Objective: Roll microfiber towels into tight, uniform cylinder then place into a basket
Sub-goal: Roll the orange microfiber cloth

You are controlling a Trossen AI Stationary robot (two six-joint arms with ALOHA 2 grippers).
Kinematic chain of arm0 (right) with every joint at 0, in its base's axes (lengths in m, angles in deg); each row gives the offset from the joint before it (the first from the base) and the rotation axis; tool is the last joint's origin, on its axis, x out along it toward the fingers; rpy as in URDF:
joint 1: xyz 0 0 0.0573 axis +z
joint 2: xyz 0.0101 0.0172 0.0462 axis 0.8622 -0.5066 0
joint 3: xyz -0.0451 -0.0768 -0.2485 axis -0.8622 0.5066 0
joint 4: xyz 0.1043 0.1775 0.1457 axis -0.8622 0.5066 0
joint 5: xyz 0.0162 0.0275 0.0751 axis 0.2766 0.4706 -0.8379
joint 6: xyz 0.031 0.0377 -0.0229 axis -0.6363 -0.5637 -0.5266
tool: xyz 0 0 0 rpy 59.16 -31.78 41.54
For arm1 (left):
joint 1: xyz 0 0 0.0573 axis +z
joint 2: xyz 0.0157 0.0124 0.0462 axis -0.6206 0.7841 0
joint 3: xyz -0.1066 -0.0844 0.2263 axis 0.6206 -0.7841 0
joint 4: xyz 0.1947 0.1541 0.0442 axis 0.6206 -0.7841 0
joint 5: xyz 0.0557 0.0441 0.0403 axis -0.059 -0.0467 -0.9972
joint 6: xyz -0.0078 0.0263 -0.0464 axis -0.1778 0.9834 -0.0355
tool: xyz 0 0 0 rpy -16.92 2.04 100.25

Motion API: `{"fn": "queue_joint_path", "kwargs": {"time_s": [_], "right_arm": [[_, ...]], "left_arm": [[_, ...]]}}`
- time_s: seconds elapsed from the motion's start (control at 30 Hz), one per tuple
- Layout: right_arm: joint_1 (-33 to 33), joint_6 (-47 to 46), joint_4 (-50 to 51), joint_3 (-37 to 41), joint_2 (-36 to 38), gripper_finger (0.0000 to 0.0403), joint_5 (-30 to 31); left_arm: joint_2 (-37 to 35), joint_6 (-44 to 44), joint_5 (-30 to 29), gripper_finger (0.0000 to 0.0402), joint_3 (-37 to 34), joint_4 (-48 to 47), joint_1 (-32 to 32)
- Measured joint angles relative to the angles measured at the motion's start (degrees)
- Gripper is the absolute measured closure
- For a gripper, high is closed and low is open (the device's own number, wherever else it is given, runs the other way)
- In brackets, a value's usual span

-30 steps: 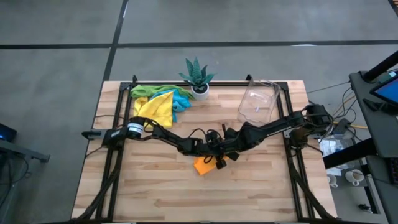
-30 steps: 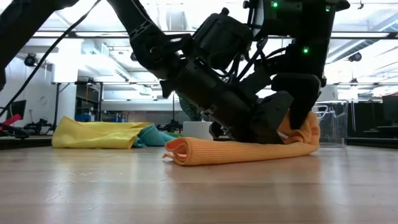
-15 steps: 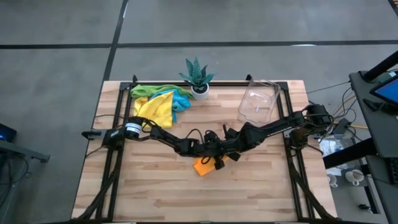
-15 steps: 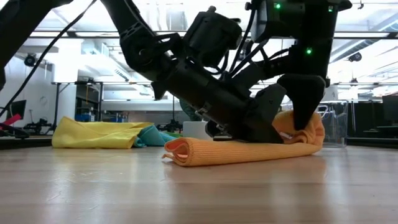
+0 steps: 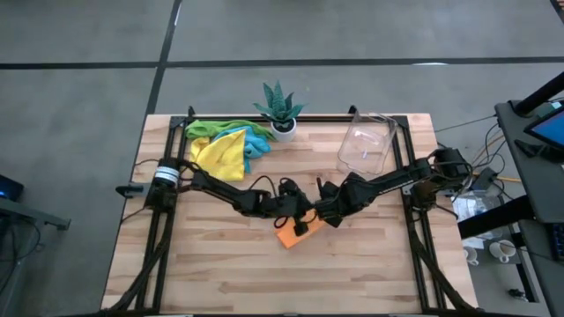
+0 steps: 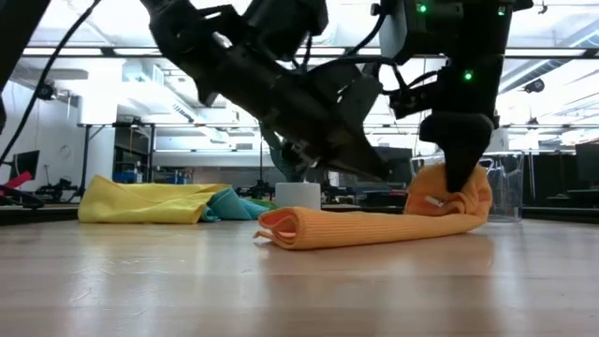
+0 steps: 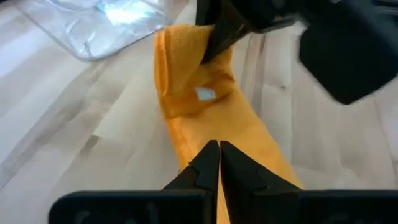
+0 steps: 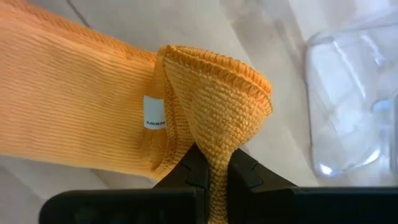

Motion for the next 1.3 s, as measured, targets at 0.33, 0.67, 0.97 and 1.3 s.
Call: {"fn": "queue_joint_path", "kwargs": {"time_s": [0.33,0.67,0.97,1.3], "right_arm": [[1.13,-1.47,8.47,-5.08,-6.37,0.0390,2.32],[3.31,-2.56,16.33,-13.70,-14.28,0.0390,3.70],[4.25,-2.21,13.83,-14.94,-14.57,0.0388,3.68],[4.26,-2.20,11.54,-14.13,-14.53,0.0326,2.67]], "left_arm": [[-0.69,-1.65,-2.56,0.0402,-4.02,5.99,-0.71],[-0.68,-0.33,-2.12,0.0402,-4.06,6.22,-0.82],[-8.39,0.46,4.01,0.0402,-5.15,-6.39,-1.04],[-27.58,0.65,-5.21,0.0402,-18.55,-5.11,-2.15]]}}
